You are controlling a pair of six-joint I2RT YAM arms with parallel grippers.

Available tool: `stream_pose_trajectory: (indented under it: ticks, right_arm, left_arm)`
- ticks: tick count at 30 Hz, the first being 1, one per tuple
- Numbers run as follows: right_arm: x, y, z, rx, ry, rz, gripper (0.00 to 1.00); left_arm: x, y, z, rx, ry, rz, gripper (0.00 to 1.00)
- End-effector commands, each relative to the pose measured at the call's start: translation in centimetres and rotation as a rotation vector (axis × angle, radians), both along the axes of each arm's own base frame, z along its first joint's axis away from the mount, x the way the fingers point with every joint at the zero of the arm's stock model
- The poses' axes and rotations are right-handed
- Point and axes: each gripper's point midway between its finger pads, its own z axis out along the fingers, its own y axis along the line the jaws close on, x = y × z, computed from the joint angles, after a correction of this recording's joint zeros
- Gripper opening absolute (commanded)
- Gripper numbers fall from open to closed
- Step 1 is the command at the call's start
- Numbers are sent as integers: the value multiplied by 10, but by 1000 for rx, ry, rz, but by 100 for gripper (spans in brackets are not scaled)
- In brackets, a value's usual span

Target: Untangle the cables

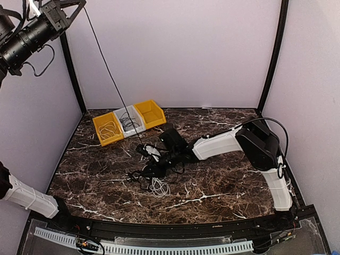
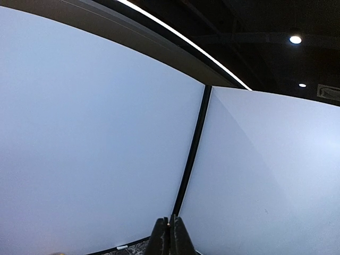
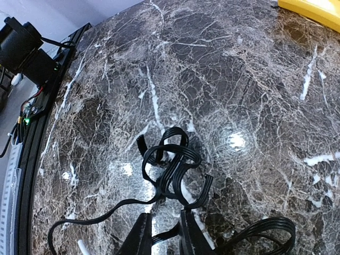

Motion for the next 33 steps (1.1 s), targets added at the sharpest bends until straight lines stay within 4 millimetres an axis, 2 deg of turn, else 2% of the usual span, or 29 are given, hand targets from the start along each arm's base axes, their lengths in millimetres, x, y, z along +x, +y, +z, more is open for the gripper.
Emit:
stream_pose_trajectory:
  ticks: [1, 2, 3, 4, 5, 6, 7, 8, 13, 15, 17, 19, 21, 22, 23, 24, 25, 27, 30, 33]
  right_arm:
    - [-6, -6, -5, -31, 5, -3, 21]
    - [-5, -7, -3, -30, -5, -7, 22]
    - [-4, -8, -2, -31, -12, -10, 24]
    - [-2, -9, -2, -32, -16, -9, 26]
    - [-1, -10, -2, -36, -20, -10, 27]
    - [1, -11, -2, -39, -22, -14, 27]
    - [3, -12, -2, -40, -19, -16, 27]
    - [5, -14, -2, -40, -15, -18, 25]
    - [11, -30, 11, -58, -28, -24, 32]
    - [15, -40, 24, -44, -53, -30, 38]
    - [21, -51, 43, -9, -89, -44, 40]
    - [27, -59, 70, 35, -141, -53, 41]
    - [32, -67, 91, 70, -183, -60, 39]
    - [32, -70, 98, 85, -196, -55, 35]
    - [31, -73, 106, 98, -208, -50, 33]
    - [32, -73, 114, 124, -230, -49, 31]
    - [31, -74, 119, 135, -240, -47, 31]
    - [28, -73, 126, 156, -238, -31, 35]
    - [23, -67, 130, 168, -225, 3, 49]
    - [21, -54, 121, 128, -237, 30, 62]
  left_arm:
    - [4, 9, 7, -23, -33, 65, 0]
    - [11, 2, -8, -3, -8, 65, 0]
    - [8, 8, -7, -23, -16, 70, 0]
    - [15, 2, -23, 0, 11, 73, 0]
    - [12, 8, -24, -13, 13, 87, 0]
    - [20, 3, -42, 16, 45, 96, 0]
    - [19, 9, -45, 6, 51, 115, 0]
    - [25, 6, -62, 29, 78, 125, 0]
    - [20, 35, -86, 46, 126, 230, 0]
    - [18, 50, -101, 55, 163, 283, 0]
    - [18, 60, -127, 73, 213, 320, 0]
    - [18, 66, -159, 88, 269, 346, 0]
    - [24, 66, -210, 129, 348, 372, 0]
    - [21, 71, -216, 98, 361, 375, 0]
    - [25, 67, -241, 126, 396, 377, 0]
    - [23, 67, -245, 98, 406, 364, 0]
    - [26, 63, -262, 114, 429, 357, 0]
    - [27, 55, -276, 106, 457, 329, 0]
    - [29, 40, -284, 105, 484, 267, 0]
    - [31, 25, -285, 117, 490, 214, 0]
